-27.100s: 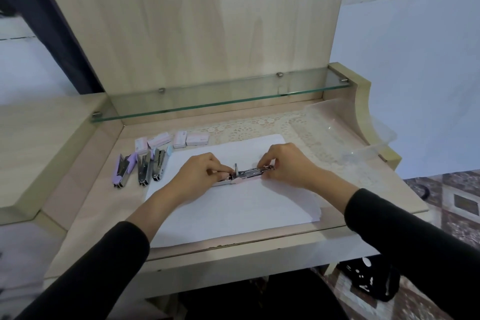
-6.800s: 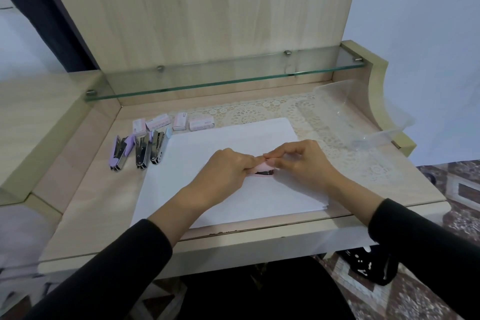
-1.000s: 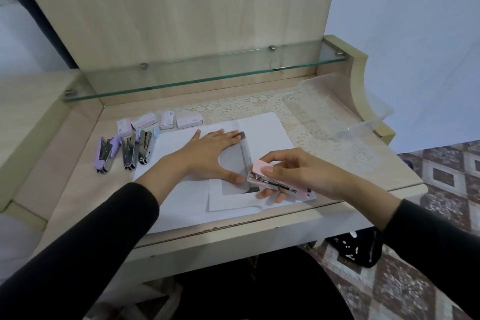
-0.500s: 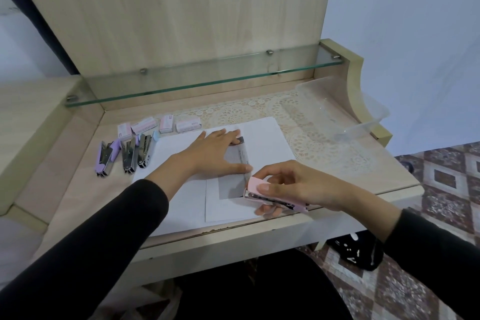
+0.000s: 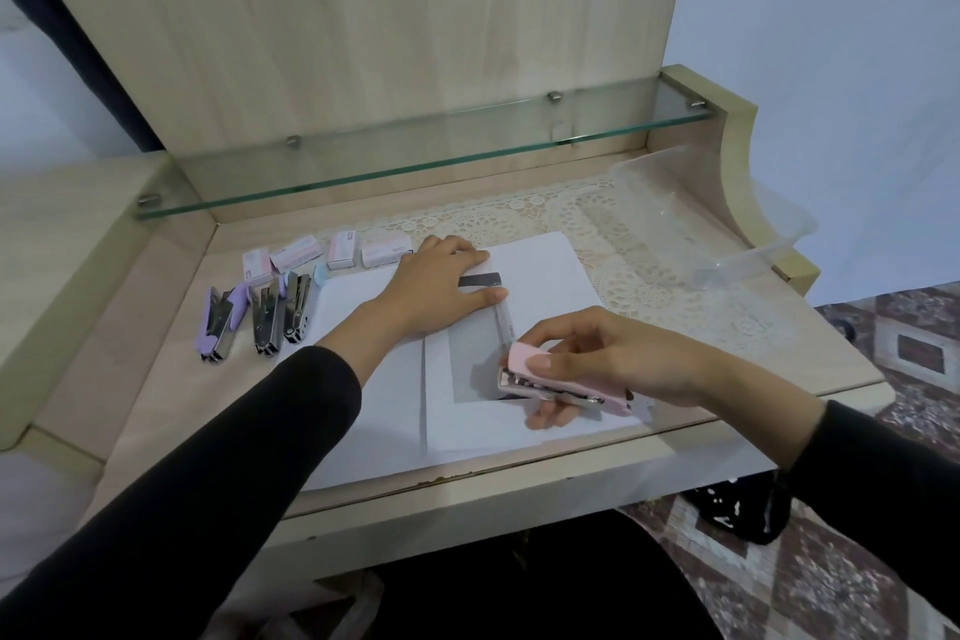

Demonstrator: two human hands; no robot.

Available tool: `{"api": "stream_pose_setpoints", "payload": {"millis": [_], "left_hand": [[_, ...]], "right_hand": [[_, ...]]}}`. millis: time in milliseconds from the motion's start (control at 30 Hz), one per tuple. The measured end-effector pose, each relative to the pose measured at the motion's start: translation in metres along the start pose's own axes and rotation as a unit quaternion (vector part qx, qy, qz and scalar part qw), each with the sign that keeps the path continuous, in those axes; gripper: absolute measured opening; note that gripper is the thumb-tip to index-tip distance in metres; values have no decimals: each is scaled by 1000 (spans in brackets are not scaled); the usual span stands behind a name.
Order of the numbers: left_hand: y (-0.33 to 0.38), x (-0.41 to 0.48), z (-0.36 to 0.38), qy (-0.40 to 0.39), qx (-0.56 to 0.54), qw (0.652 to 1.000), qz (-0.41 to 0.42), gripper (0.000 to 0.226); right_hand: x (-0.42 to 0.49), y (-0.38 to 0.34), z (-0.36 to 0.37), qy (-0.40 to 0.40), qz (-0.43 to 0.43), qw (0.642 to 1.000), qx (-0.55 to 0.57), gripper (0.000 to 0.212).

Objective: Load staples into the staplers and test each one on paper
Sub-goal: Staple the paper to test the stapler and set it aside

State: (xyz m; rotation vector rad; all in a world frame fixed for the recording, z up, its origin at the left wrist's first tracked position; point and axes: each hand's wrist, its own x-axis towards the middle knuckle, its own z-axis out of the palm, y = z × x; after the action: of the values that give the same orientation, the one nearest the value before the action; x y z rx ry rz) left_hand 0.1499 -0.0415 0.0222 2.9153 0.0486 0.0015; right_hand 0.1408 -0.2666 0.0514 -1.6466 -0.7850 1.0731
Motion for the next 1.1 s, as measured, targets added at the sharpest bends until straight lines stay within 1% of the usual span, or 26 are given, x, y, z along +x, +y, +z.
{"api": "stream_pose_setpoints", "payload": {"millis": [67,167,233,300,367,500,633,733,800,967,1100], "left_hand": [[-1,2,-1,18,-11,1000,5,69],[-2,7,-4,47,-63,997,1,76],[-2,11,-6,57,-86,995,1,78],[-1,13,-8,64,-102,993,2,74],[-2,13,-10,80,-134,988,0,63],[-9,12,-14,102,-221,970,0,46],[-8,9,-14,90,-237,967,-3,33],[-8,7,-15,97,-296,950,-10,25],[-9,8,-17,104,-336,936,-9,25],[-10,9,-26,137,-385,913,3,28],[-12,10,-29,158,-410,898,-11,27]], "right_hand": [[3,-6,-6,21,-7,1000,10,20],[13,-11,-21,107,-10,993,-56,21],[22,-12,-33,150,-5,985,-86,20],[31,-12,-43,176,7,979,-105,21],[38,-13,-51,194,13,973,-125,22],[52,-14,-59,197,21,968,-152,21],[64,-14,-60,193,30,966,-171,21],[68,-16,-61,201,7,962,-184,22],[69,-19,-61,201,-12,959,-199,22],[77,-30,-58,194,-23,949,-246,26],[85,-36,-54,193,-31,943,-270,28]]}}
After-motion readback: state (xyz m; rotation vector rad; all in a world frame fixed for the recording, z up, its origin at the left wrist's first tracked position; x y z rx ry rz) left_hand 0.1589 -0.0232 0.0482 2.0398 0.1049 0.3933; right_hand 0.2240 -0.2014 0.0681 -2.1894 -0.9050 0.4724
